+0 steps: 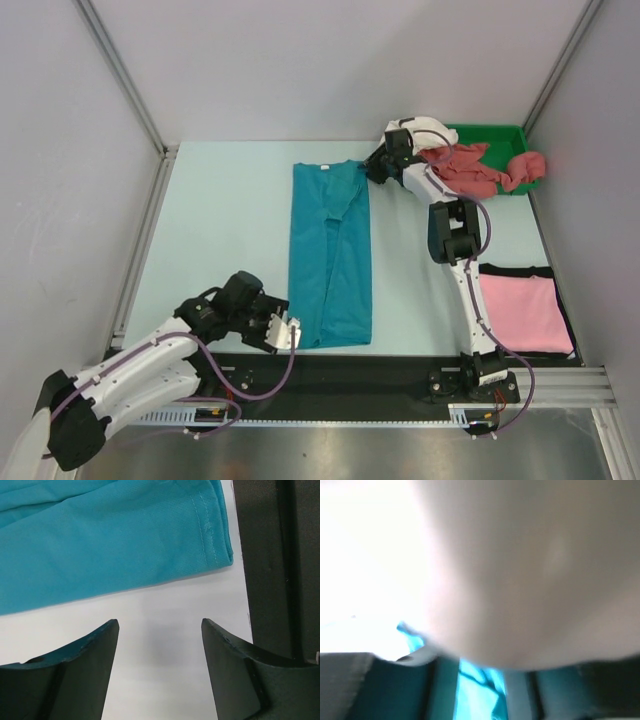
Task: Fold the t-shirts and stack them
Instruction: Fold the tshirt
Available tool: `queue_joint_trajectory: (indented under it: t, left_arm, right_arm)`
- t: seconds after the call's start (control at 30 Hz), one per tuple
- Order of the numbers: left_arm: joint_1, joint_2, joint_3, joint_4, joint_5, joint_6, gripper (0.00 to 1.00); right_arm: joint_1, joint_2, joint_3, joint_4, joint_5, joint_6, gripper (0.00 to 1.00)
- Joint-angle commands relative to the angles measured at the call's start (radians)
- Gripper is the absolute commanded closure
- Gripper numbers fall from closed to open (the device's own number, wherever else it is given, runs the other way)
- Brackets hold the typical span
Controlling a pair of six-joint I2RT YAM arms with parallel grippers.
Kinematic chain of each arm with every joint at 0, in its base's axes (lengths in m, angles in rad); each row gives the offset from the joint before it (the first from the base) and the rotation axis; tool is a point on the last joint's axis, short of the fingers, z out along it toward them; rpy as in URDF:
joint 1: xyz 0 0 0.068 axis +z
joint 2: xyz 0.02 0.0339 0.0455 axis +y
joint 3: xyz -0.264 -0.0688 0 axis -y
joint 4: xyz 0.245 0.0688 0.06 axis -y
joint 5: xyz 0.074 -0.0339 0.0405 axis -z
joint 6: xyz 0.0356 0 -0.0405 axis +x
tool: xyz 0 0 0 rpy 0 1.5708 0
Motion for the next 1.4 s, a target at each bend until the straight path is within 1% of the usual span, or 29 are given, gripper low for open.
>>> queue_joint_trajectory:
  t: [0.0, 0.1, 0.13, 0.17, 0.2, 0.23, 0.27, 0.33, 0.37, 0.4, 0.43, 0.47, 0.5, 0.53, 0.57, 0.6, 0.63, 0.7, 0.73, 0.77, 0.83, 0.87, 0.9, 0.93, 1.0, 1.17, 1.27, 1.33, 1.37]
  left_arm:
    - [-0.015, 0.013, -0.014, 0.050, 0.054, 0.056, 0.27]
    - [-0.053, 0.043, -0.016, 0.074, 0.060, 0.059, 0.25]
    - [-0.085, 0.056, -0.016, 0.079, 0.055, 0.055, 0.25]
    - [-0.105, 0.082, -0.022, 0.086, 0.048, 0.043, 0.25]
    - [-0.127, 0.091, -0.030, 0.131, 0.000, 0.026, 0.25]
    - [-0.165, 0.097, -0.042, 0.151, -0.018, 0.018, 0.25]
    - [-0.176, 0.097, -0.065, 0.157, -0.023, 0.039, 0.25]
    - [-0.203, 0.085, -0.083, 0.151, -0.017, 0.072, 0.25]
    - [-0.211, 0.083, -0.095, 0.149, -0.015, 0.091, 0.25]
    - [-0.219, 0.086, -0.099, 0.145, -0.009, 0.096, 0.25]
    - [-0.229, 0.089, -0.099, 0.145, -0.003, 0.096, 0.26]
    - [-0.234, 0.094, -0.097, 0.145, 0.003, 0.093, 0.27]
    - [-0.237, 0.099, -0.096, 0.146, 0.009, 0.089, 0.29]
    - [-0.242, 0.109, -0.091, 0.146, 0.017, 0.084, 0.32]
    - [-0.243, 0.120, -0.082, 0.151, 0.021, 0.081, 0.33]
    - [-0.245, 0.128, -0.079, 0.152, 0.023, 0.084, 0.35]
    - [-0.245, 0.143, -0.079, 0.151, 0.023, 0.092, 0.36]
    - [-0.245, 0.154, -0.088, 0.151, 0.017, 0.127, 0.39]
    - [-0.248, 0.165, -0.091, 0.148, 0.017, 0.147, 0.42]
    - [-0.249, 0.168, -0.089, 0.136, 0.017, 0.148, 0.44]
    - [-0.260, 0.174, -0.076, 0.125, 0.029, 0.142, 0.46]
    - [-0.266, 0.175, -0.071, 0.126, 0.037, 0.136, 0.46]
    - [-0.272, 0.180, -0.068, 0.132, 0.038, 0.125, 0.47]
    - [-0.285, 0.192, -0.057, 0.137, 0.038, 0.100, 0.48]
    - [-0.297, 0.200, -0.054, 0.133, 0.046, 0.084, 0.49]
    - [-0.328, 0.197, -0.080, 0.148, 0.051, 0.067, 0.50]
    - [-0.334, 0.200, -0.080, 0.175, 0.043, 0.059, 0.58]
    - [-0.334, 0.203, -0.083, 0.189, 0.023, 0.058, 0.72]
    - [-0.335, 0.205, -0.085, 0.203, 0.012, 0.058, 0.76]
  right_arm:
    - [0.013, -0.084, -0.028, -0.083, 0.018, -0.084, 0.54]
    - [0.013, -0.196, -0.181, -0.076, 0.055, -0.141, 0.48]
    - [0.014, -0.282, -0.227, -0.049, 0.062, -0.155, 0.45]
    - [0.013, -0.320, -0.332, -0.032, 0.062, -0.164, 0.43]
    - [-0.001, -0.363, -0.378, -0.004, 0.058, -0.164, 0.38]
    - [-0.010, -0.428, -0.417, 0.001, 0.050, -0.164, 0.37]
    - [-0.016, -0.465, -0.488, -0.001, 0.032, -0.167, 0.37]
    - [-0.024, -0.531, -0.549, -0.028, 0.033, -0.210, 0.36]
    - [-0.021, -0.610, -0.585, -0.039, 0.035, -0.230, 0.36]
    - [-0.007, -0.649, -0.670, -0.054, 0.030, -0.262, 0.36]
    - [0.000, -0.736, -0.718, -0.058, 0.023, -0.278, 0.36]
    - [0.011, -0.773, -0.764, -0.064, 0.003, -0.295, 0.36]
    - [0.020, -0.819, -0.872, -0.073, -0.005, -0.307, 0.36]
    - [0.033, -0.859, -0.924, -0.091, -0.017, -0.319, 0.37]
    - [0.039, -0.941, -0.985, -0.097, -0.042, -0.324, 0.37]
    - [0.048, -0.980, -1.036, -0.119, -0.049, -0.330, 0.38]
    - [0.080, -1.015, -1.130, -0.136, -0.051, -0.344, 0.38]
    - [0.124, -1.116, -1.206, -0.194, -0.063, -0.353, 0.39]
    - [0.147, -1.150, -1.287, -0.209, -0.071, -0.353, 0.39]
    - [0.204, -1.201, -1.321, -0.237, -0.088, -0.347, 0.39]
    - [0.256, -1.253, -1.436, -0.245, -0.115, -0.301, 0.40]
    - [0.319, -1.275, -1.474, -0.246, -0.141, -0.277, 0.40]
    - [0.344, -1.319, -1.507, -0.237, -0.151, -0.241, 0.41]
    - [0.374, -1.336, -1.563, -0.228, -0.161, -0.211, 0.41]
    - [0.450, -1.367, -1.596, -0.194, -0.165, -0.135, 0.41]
    - [0.519, -1.335, -1.630, -0.176, -0.148, -0.102, 0.42]
    - [0.527, -1.272, -1.656, -0.080, -0.183, -0.086, 0.43]
    - [0.528, -1.240, -1.668, -0.042, -0.192, -0.074, 0.45]
    - [0.527, -1.206, -1.665, -0.032, -0.195, -0.077, 0.49]
